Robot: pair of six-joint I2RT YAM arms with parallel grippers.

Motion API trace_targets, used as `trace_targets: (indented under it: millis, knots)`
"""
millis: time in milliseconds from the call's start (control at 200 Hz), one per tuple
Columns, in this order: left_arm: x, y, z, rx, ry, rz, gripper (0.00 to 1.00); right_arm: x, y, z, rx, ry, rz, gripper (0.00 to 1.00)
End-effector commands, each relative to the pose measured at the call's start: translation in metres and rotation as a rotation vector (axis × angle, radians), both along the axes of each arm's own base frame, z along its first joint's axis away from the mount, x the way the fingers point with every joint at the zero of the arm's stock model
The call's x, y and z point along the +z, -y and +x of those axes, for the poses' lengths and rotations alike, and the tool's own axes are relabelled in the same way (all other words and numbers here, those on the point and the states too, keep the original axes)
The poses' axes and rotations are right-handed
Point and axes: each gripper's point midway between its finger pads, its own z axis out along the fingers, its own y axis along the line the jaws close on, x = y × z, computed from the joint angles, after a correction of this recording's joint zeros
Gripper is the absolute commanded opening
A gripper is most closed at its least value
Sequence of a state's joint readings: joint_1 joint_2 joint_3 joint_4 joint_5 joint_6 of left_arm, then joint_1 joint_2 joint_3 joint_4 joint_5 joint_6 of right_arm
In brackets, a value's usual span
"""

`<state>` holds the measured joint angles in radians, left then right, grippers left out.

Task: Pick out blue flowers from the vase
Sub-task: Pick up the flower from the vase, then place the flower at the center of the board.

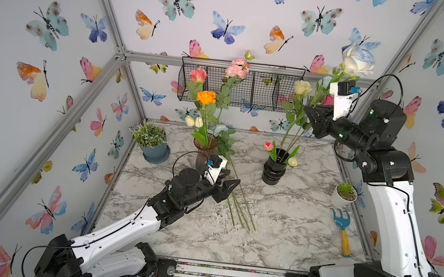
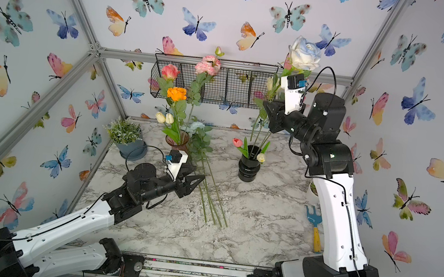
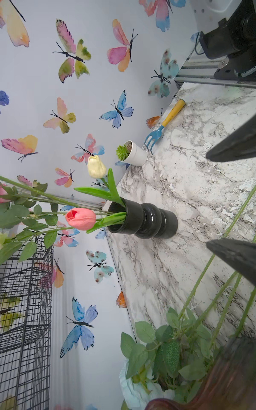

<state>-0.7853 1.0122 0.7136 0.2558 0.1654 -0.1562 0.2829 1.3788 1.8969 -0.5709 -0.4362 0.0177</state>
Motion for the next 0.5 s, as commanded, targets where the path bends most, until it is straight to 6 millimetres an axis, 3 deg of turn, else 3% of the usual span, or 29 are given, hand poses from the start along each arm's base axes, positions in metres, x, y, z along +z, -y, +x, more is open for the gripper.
trace_targets:
  millis: [0,260,491]
  knots:
    - [0.021,0.004,-0.005,-0.018,0.066,-0.005,0.57,-0.016,-0.011,-0.022,0.076,-0.055,0.006,0.14]
    - [0.04,0.021,-0.011,-0.1,0.109,-0.009,0.59,-0.065,-0.054,-0.043,0.165,-0.141,-0.075,0.14]
    - [0.034,0.027,-0.011,-0.115,0.116,-0.01,0.6,-0.104,-0.087,-0.056,0.23,-0.199,-0.103,0.14]
